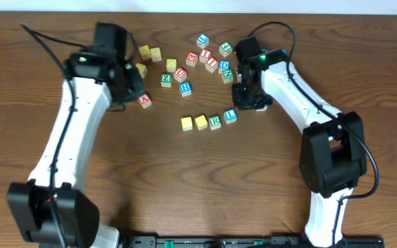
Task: Spell out CORL
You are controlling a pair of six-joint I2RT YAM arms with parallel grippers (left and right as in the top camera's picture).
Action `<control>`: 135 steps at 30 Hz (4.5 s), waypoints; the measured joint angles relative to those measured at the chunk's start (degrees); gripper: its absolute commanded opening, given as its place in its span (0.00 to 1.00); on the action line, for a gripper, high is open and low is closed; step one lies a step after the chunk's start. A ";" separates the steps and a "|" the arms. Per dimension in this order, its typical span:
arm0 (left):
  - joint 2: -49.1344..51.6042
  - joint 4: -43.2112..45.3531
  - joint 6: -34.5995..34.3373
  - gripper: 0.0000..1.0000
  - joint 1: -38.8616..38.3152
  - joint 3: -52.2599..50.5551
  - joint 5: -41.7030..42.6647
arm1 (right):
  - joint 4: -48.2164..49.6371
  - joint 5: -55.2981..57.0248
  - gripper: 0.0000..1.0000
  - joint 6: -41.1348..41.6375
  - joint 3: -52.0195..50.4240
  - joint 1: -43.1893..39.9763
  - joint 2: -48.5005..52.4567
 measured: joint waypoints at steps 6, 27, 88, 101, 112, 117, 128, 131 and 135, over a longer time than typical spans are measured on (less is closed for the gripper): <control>6.51 3.82 -0.76 0.08 -2.73 -5.25 4.74 | 4.31 -0.09 0.11 0.02 -4.13 0.44 0.00; 18.51 10.64 -5.70 0.07 -12.79 -5.77 8.92 | 13.11 -0.15 0.08 -0.63 -10.67 1.33 0.00; 1.70 13.00 2.32 0.08 -4.48 -4.42 0.96 | 4.50 -1.92 0.01 2.99 -3.06 8.13 -3.65; -1.33 12.04 2.32 0.08 0.94 -3.65 -0.20 | 5.42 -0.81 0.01 10.93 -7.58 18.36 -3.63; -1.33 12.04 2.32 0.08 0.94 -3.78 -0.22 | 7.06 0.37 0.01 12.24 -7.76 18.03 -0.59; -1.33 12.07 2.32 0.08 0.94 -3.80 -0.20 | 8.48 0.35 0.01 12.66 -7.82 16.68 -0.22; -1.33 12.15 2.32 0.08 0.94 -3.80 -0.20 | 9.40 0.24 0.01 13.03 -7.82 15.78 -0.20; -1.33 12.15 2.32 0.08 0.94 -3.80 -0.20 | 9.33 0.13 0.01 13.03 -7.82 15.78 -0.20; -1.33 12.74 2.32 0.08 0.98 -3.80 -0.20 | 7.96 0.11 0.01 12.50 -7.45 15.78 -0.22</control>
